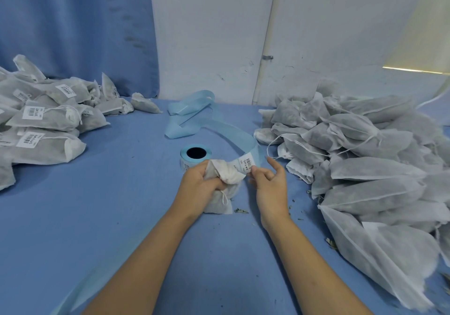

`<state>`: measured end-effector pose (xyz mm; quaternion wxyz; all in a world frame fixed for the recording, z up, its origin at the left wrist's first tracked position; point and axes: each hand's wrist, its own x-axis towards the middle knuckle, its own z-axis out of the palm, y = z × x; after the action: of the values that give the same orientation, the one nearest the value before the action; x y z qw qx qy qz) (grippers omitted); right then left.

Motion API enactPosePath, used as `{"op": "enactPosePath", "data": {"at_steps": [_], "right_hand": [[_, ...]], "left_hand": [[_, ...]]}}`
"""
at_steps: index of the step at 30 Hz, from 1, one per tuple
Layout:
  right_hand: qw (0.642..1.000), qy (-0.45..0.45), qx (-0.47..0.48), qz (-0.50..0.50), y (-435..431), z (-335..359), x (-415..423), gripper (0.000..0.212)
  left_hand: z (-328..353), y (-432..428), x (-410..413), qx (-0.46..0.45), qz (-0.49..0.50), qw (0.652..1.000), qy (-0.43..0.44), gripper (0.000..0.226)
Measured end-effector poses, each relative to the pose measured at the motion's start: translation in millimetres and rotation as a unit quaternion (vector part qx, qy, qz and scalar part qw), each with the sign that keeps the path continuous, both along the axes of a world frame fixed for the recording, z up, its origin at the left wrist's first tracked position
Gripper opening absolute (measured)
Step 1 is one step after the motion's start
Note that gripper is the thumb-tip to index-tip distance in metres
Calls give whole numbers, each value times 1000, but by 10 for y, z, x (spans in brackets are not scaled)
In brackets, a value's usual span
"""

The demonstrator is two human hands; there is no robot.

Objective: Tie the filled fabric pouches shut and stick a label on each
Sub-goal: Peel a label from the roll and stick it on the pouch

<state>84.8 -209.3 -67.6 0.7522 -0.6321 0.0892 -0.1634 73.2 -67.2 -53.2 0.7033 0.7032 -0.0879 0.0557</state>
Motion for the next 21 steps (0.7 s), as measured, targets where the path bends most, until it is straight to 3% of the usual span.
{"op": "enactPosePath", "data": {"at_steps": [4,6,9,12,21], "right_hand": [[984,-57,-142,-86,50,-3,-49,45],[974,-96,-197,-52,58,5,-72,38],[964,-81,-249,39,79,1,-105,36],[959,-88,-262,66,97,3,-116,32],[980,-101,-173,21,64,22,-105,16]], "left_hand": [[16,17,10,-27,-7,999,25,20],[16,27,19,-32,-9,999,35,24],[-5,39,27,-26,-7,999,37,24],[-16,44,35,-26,-12,999,32,20],[-20,40,36,-32,-11,999,19,17]]}}
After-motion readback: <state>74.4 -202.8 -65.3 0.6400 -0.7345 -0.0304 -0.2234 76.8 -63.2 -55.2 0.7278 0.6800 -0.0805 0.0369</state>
